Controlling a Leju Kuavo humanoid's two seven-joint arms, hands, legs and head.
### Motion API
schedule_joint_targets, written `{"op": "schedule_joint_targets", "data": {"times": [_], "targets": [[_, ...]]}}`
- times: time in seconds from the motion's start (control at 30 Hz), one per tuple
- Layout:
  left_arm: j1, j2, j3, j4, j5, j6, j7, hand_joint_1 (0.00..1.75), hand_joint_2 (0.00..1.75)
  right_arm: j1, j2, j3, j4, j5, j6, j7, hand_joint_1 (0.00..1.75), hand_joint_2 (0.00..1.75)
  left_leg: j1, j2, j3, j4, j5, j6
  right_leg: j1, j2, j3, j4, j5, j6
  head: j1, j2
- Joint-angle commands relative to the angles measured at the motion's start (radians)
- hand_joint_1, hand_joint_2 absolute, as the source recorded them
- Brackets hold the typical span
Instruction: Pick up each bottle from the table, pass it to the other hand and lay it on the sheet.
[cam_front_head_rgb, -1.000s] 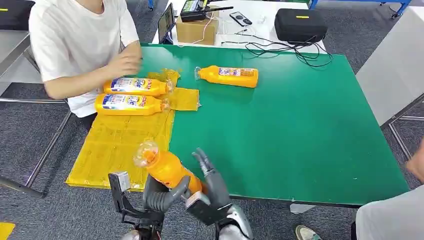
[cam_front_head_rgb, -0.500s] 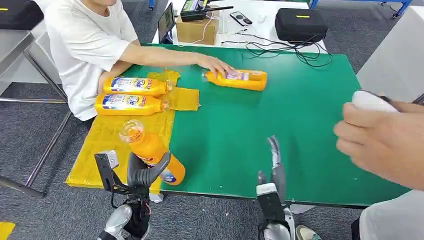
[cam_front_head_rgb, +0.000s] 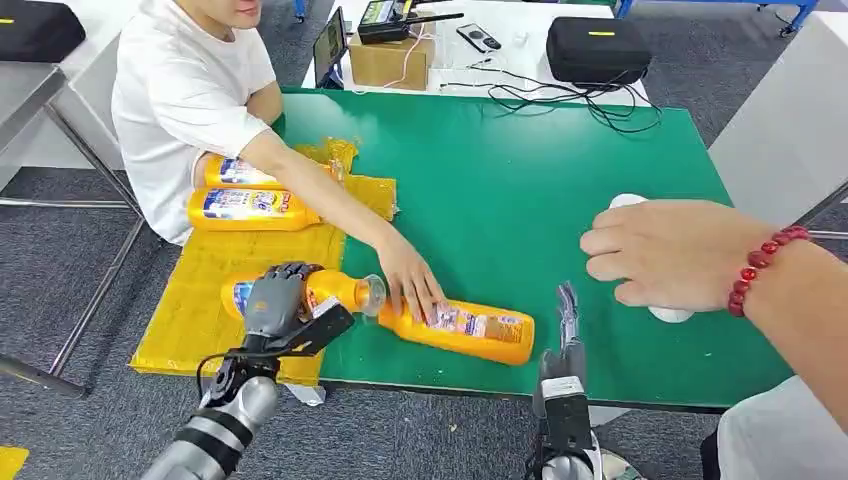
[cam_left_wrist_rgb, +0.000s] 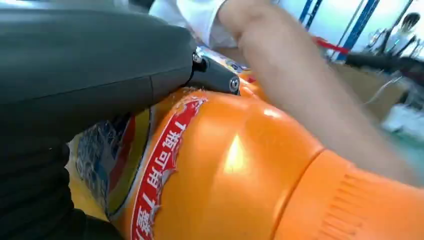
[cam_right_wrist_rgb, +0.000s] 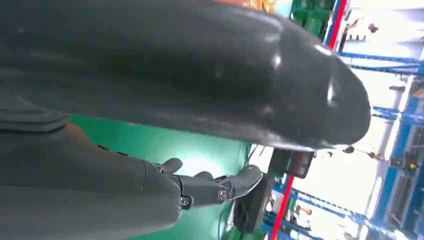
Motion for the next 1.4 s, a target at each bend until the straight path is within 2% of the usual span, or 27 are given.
{"op": "schedule_joint_targets", "data": {"times": [0.03, 0.07, 0.1, 0.13, 0.17, 0.2, 0.27, 0.3, 0.37, 0.57, 0.8, 0.93, 1.07, 1.13, 1.4], "targets": [[-0.176, 0.058, 0.028, 0.400, -0.129, -0.118, 0.101, 1.75, 1.75, -0.045, 0.026, -0.006, 0.123, -0.007, 0.019, 0.003, 0.00, 0.00, 0.001, 0.002, 0.004, -0.001, -0.001, -0.001, 0.001, 0.001, 0.003, -0.001, 0.000, -0.002, 0.000, 0.000], [-0.189, 0.057, 0.040, 0.420, -0.121, -0.132, 0.112, 1.75, 1.75, -0.049, 0.028, -0.008, 0.130, -0.008, 0.020, 0.003, 0.00, 0.00, 0.002, 0.003, 0.008, -0.002, -0.002, -0.002, 0.002, 0.002, 0.007, -0.002, -0.001, -0.004, -0.001, 0.000], [-0.189, 0.057, 0.040, 0.420, -0.121, -0.132, 0.112, 1.75, 1.75, -0.049, 0.028, -0.008, 0.130, -0.008, 0.020, 0.003, 0.00, 0.00, 0.001, 0.002, 0.004, -0.001, -0.001, -0.001, 0.001, 0.001, 0.004, -0.001, 0.000, -0.002, 0.000, 0.000], [-0.199, 0.056, 0.046, 0.437, -0.119, -0.145, 0.117, 1.57, 1.75, -0.053, 0.030, -0.008, 0.136, -0.008, 0.021, 0.003, 0.00, 0.00, 0.001, 0.003, 0.007, -0.002, -0.001, -0.002, 0.002, 0.002, 0.006, -0.002, 0.000, -0.003, 0.001, 0.000], [-0.208, 0.056, 0.052, 0.455, -0.115, -0.159, 0.124, 1.22, 1.75, -0.057, 0.032, -0.008, 0.142, -0.008, 0.023, 0.003, 0.00, 0.00, 0.000, 0.002, 0.005, -0.002, -0.001, -0.001, 0.001, 0.001, 0.005, -0.001, -0.001, -0.002, 0.000, 0.000], [-0.211, 0.056, 0.055, 0.462, -0.115, -0.159, 0.125, 1.22, 1.75, -0.059, 0.034, -0.007, 0.146, -0.008, 0.024, 0.003, 0.00, 0.00, 0.001, 0.005, 0.007, -0.001, -0.001, -0.002, 0.001, 0.004, 0.006, -0.001, 0.000, -0.003, 0.000, 0.000], [-0.221, 0.059, 0.055, 0.483, -0.125, -0.170, 0.143, 0.44, 1.75, -0.063, 0.037, -0.006, 0.152, -0.009, 0.026, 0.003, 0.00, 0.00, 0.001, 0.002, 0.006, -0.002, -0.001, -0.001, 0.001, 0.002, 0.005, -0.001, 0.000, -0.002, 0.000, 0.000], [-0.227, 0.063, 0.057, 0.492, -0.128, -0.178, 0.148, 0.35, 1.75, -0.064, 0.039, -0.006, 0.156, -0.009, 0.026, 0.002, 0.00, 0.00, 0.001, 0.004, 0.008, -0.002, -0.001, -0.002, 0.001, 0.003, 0.006, -0.001, 0.000, -0.003, 0.000, 0.000], [-0.236, 0.066, 0.067, 0.512, -0.123, -0.208, 0.157, 0.00, 1.75, -0.067, 0.040, -0.007, 0.164, -0.010, 0.025, 0.001, 0.00, 0.00, 0.000, 0.003, 0.008, -0.002, -0.001, -0.001, 0.000, 0.002, 0.007, -0.001, 0.000, -0.002, 0.000, 0.000], [-0.249, 0.087, 0.097, 0.531, -0.101, -0.284, 0.143, 0.00, 1.75, -0.072, 0.041, -0.013, 0.187, -0.011, 0.019, -0.004, 0.00, 0.00, 0.001, 0.006, 0.014, -0.003, 0.000, -0.002, 0.002, 0.005, 0.011, -0.002, 0.001, -0.004, 0.000, 0.000], [-0.190, 0.081, 0.184, 0.425, 0.120, -0.442, -0.059, 0.00, 1.75, -0.072, 0.034, -0.015, 0.202, -0.014, 0.011, -0.019, 0.00, 0.00, 0.000, 0.004, 0.017, -0.003, -0.001, -0.002, 0.000, 0.003, 0.014, 0.000, 0.000, -0.002, 0.000, 0.000], [-0.158, 0.077, 0.169, 0.333, 0.193, -0.451, -0.102, 0.00, 1.75, -0.069, 0.032, -0.015, 0.202, -0.016, 0.009, -0.025, 0.00, 0.00, 0.000, 0.002, 0.017, -0.003, -0.001, -0.002, 0.000, 0.002, 0.016, -0.001, -0.001, -0.002, 0.000, 0.000], [-0.095, 0.071, 0.148, 0.158, 0.305, -0.420, -0.150, 0.00, 1.75, -0.059, 0.029, -0.014, 0.194, -0.015, 0.004, -0.028, 0.00, 0.00, 0.001, 0.002, 0.015, -0.003, 0.000, -0.003, 0.001, 0.003, 0.014, -0.001, 0.000, -0.004, 0.000, 0.000], [-0.034, 0.064, 0.152, 0.005, 0.406, -0.391, -0.191, 0.00, 1.75, -0.047, 0.026, -0.012, 0.185, -0.014, 0.001, -0.028, 0.00, 0.00, 0.001, 0.000, 0.015, -0.002, 0.000, -0.003, 0.001, 0.001, 0.014, -0.001, -0.001, -0.003, 0.000, 0.000], [-0.023, 0.070, 0.145, -0.017, 0.410, -0.394, -0.176, 0.00, 1.75, -0.046, 0.026, -0.010, 0.184, -0.015, 0.000, -0.028, 0.00, 0.00, 0.001, -0.002, 0.009, -0.001, 0.000, -0.002, 0.001, -0.001, 0.009, 0.000, -0.002, -0.002, 0.000, 0.000]]}}
